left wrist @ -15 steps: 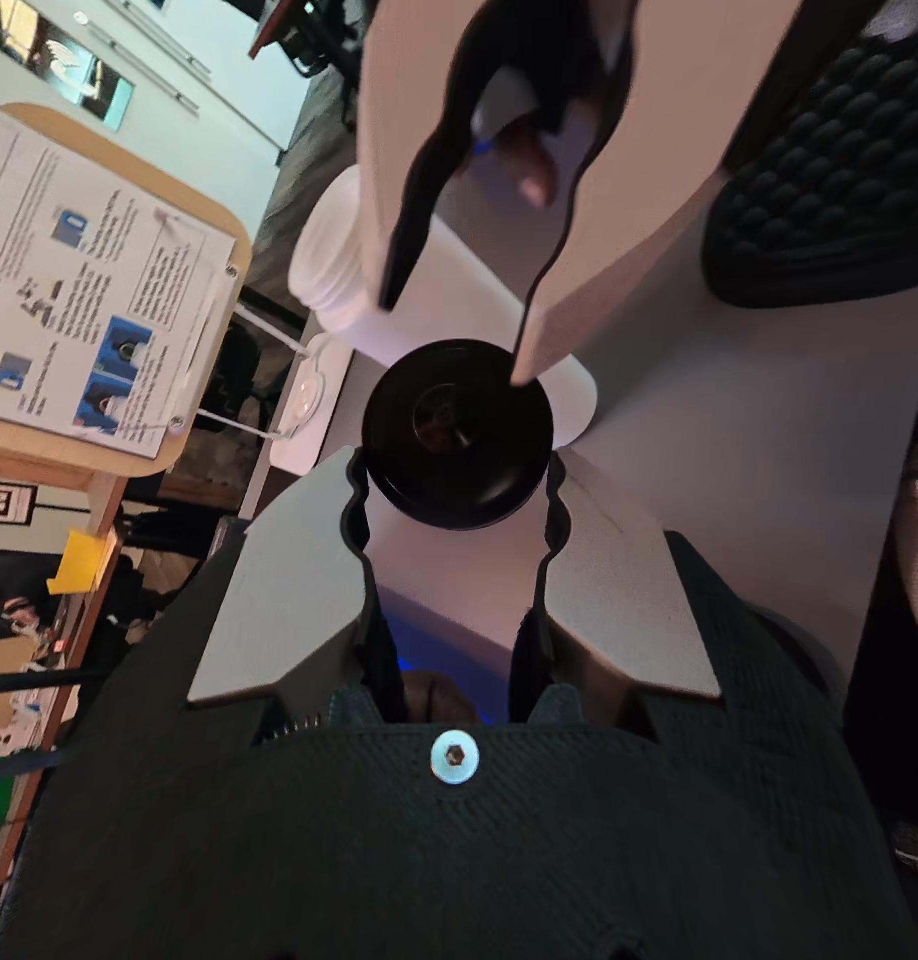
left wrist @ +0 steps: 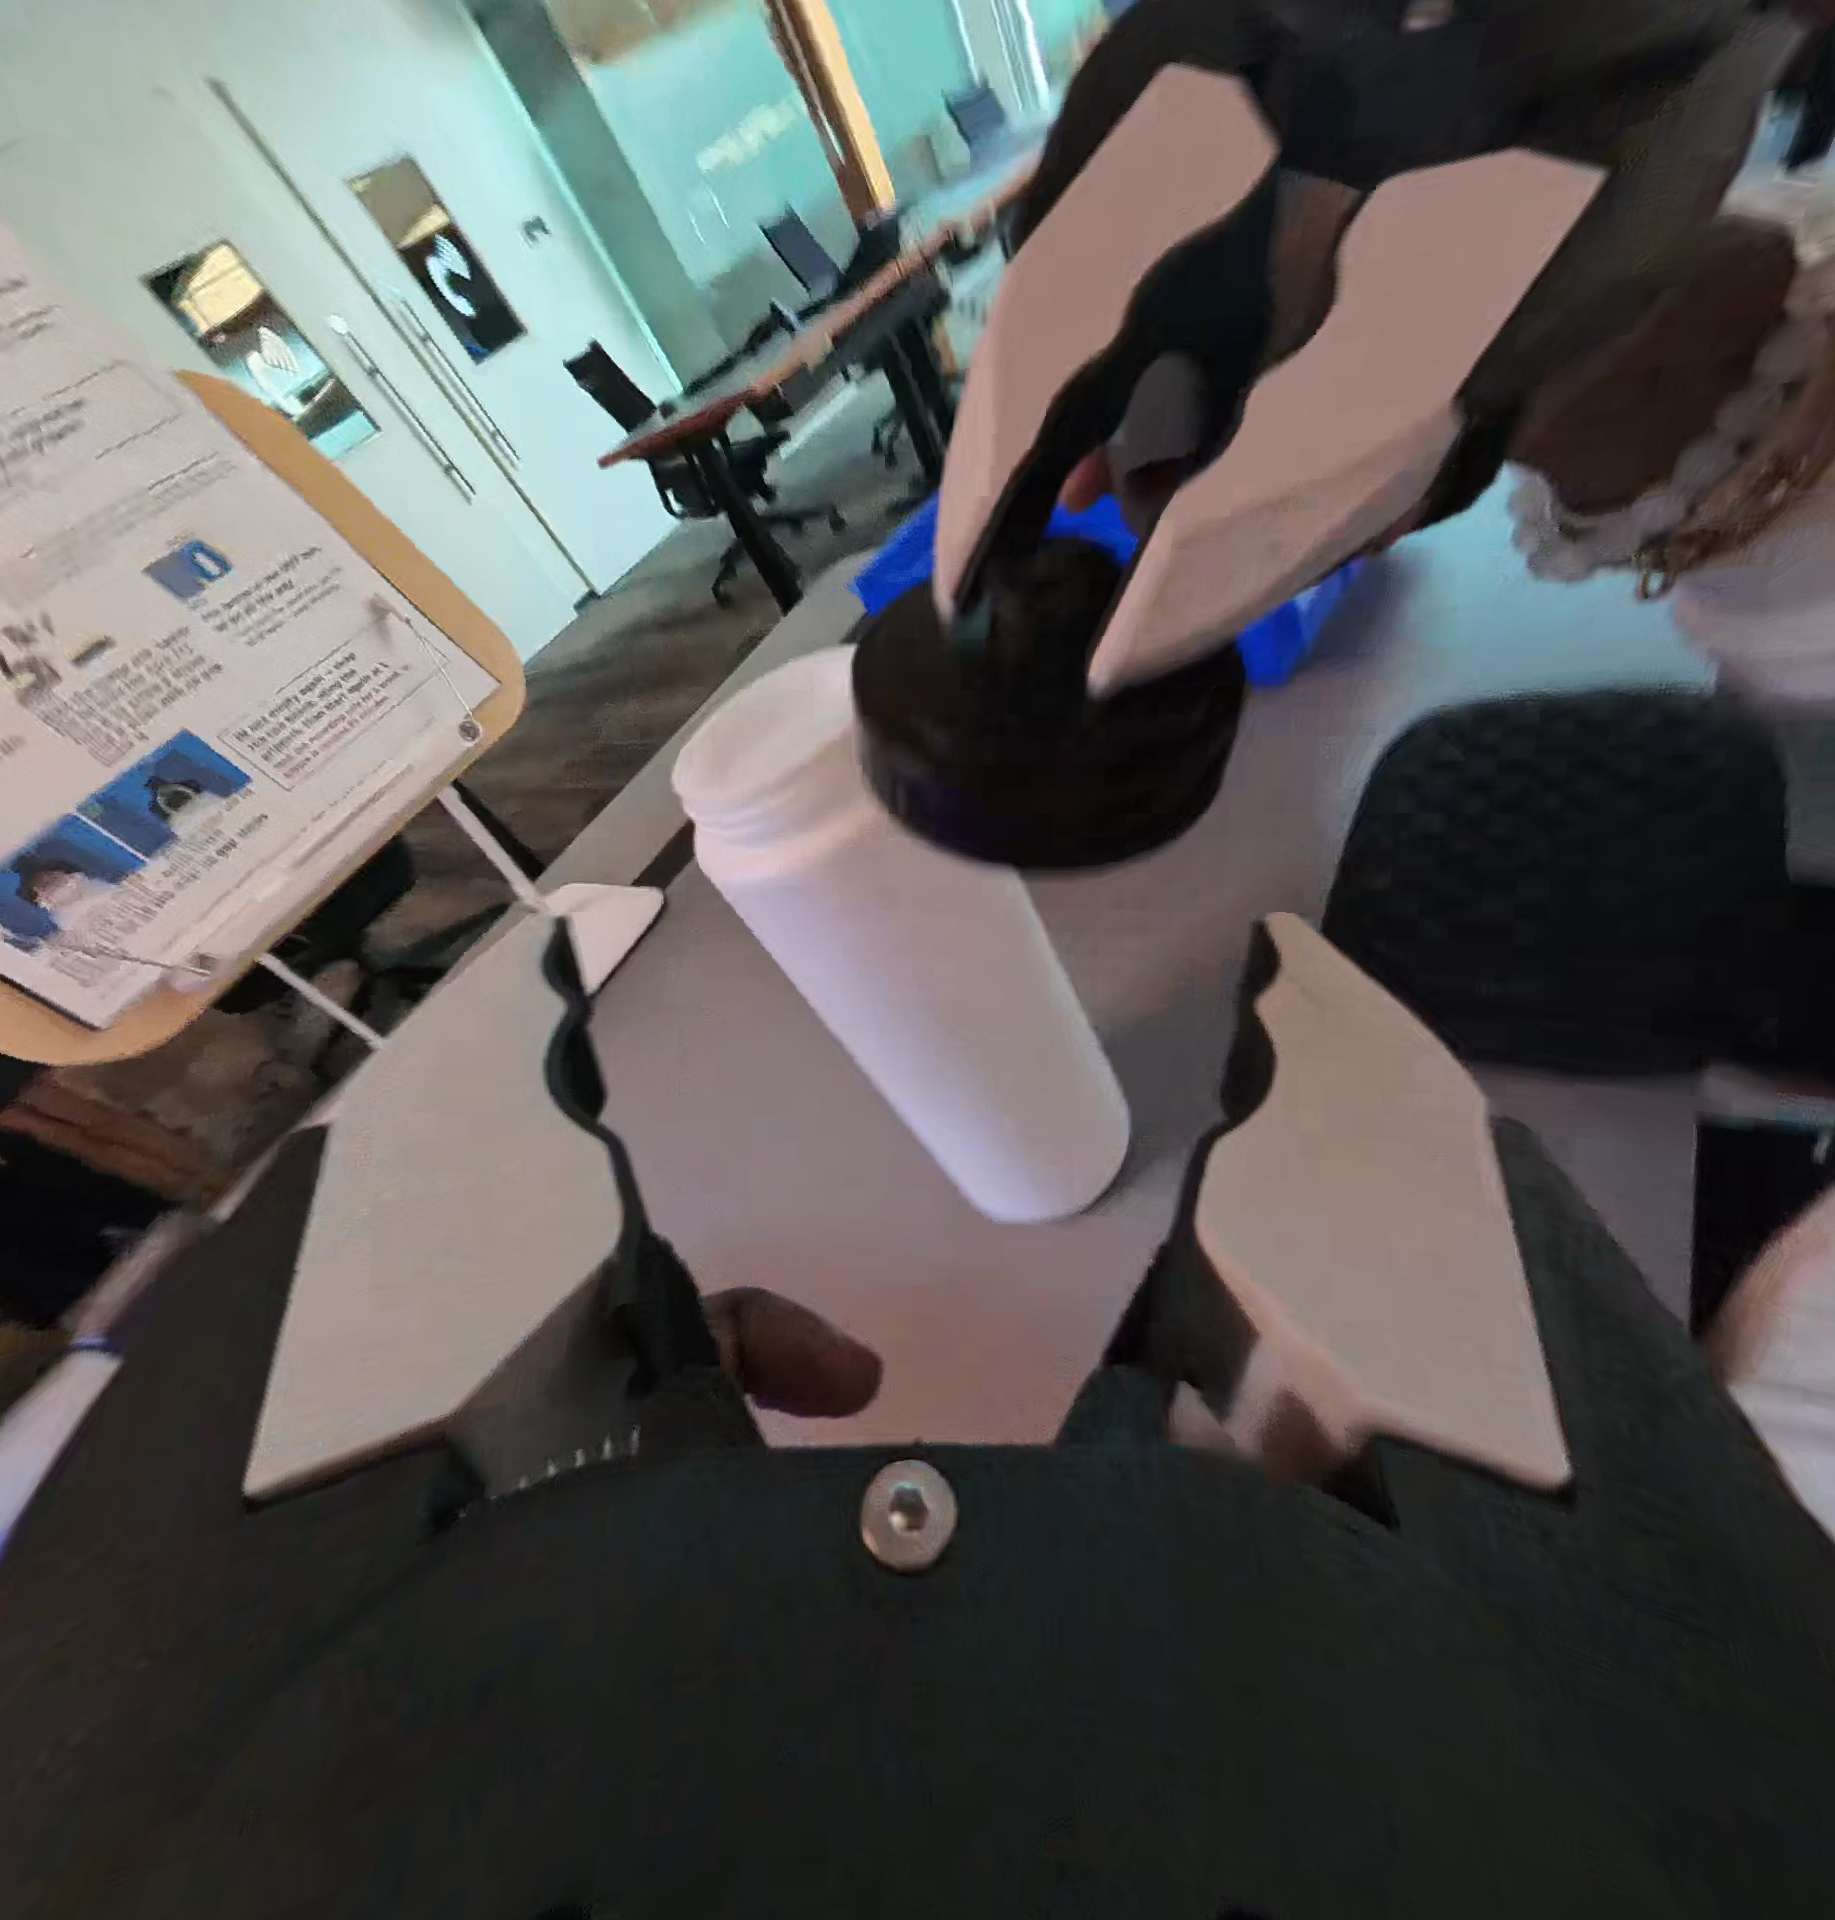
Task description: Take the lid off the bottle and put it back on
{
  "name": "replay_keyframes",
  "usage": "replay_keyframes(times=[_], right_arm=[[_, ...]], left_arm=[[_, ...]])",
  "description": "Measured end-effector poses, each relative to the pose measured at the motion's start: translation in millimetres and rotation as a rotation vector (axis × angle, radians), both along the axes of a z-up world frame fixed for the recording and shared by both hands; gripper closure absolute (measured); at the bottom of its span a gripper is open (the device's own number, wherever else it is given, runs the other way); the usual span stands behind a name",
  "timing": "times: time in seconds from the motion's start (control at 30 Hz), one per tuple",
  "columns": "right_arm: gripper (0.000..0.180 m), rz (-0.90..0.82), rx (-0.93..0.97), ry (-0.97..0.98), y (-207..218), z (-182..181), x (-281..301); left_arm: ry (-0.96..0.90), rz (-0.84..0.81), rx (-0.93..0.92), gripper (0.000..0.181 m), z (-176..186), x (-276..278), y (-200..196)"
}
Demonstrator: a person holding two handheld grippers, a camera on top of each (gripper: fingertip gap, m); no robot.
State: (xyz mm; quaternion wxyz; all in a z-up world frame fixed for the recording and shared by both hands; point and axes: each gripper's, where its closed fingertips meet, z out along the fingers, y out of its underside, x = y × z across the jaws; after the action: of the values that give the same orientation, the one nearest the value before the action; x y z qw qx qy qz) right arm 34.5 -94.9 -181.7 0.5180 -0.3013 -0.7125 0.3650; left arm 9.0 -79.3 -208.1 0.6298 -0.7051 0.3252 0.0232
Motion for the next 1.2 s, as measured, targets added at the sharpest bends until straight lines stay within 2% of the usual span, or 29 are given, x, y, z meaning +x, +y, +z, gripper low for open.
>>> replay_keyframes(times=[0.1, 0.2, 0.27, 0.4, 0.57, 0.67, 0.83, 1.03, 1.2], right_arm=[[0.157, -0.006, -0.111, -0.033, 30.8, 29.6, 10.1], [0.157, -0.005, -0.191, -0.159, 62.2, 34.7, 2.0], [0.157, 0.028, -0.249, -0.231, 71.4, 32.7, -6.8], [0.158, 0.052, -0.272, -0.352, 79.2, 20.0, -21.2], [0.157, 0.062, -0.294, -0.377, 82.1, 14.8, -32.1], [0.157, 0.084, -0.326, -0.376, 79.0, 12.5, -32.6], [0.157, 0.08, -0.324, -0.36, 81.4, 12.9, -32.6], [0.157, 0.105, -0.313, -0.412, 74.7, 6.2, -34.4], [0.157, 0.094, -0.301, -0.384, 73.5, 6.0, -34.5]], left_arm=[[-0.187, -0.005, -0.075, 0.036, -11.1, 2.4, 27.6], [-0.252, 0.003, -0.184, 0.035, -37.6, 6.9, 57.2], [-0.271, 0.036, -0.162, 0.035, -44.5, 4.1, 76.0], [-0.321, -0.055, -0.127, 0.036, -50.2, 16.6, 90.5], [-0.384, -0.1, -0.057, 0.048, -54.3, 26.6, 99.9], [-0.372, -0.084, -0.002, 0.074, -57.3, 23.3, 104.8], [-0.392, -0.123, -0.054, 0.077, -61.2, 28.7, 103.6], [-0.403, -0.135, -0.05, 0.077, -61.0, 29.2, 102.7], [-0.419, -0.14, -0.033, 0.077, -60.0, 29.3, 101.3]])
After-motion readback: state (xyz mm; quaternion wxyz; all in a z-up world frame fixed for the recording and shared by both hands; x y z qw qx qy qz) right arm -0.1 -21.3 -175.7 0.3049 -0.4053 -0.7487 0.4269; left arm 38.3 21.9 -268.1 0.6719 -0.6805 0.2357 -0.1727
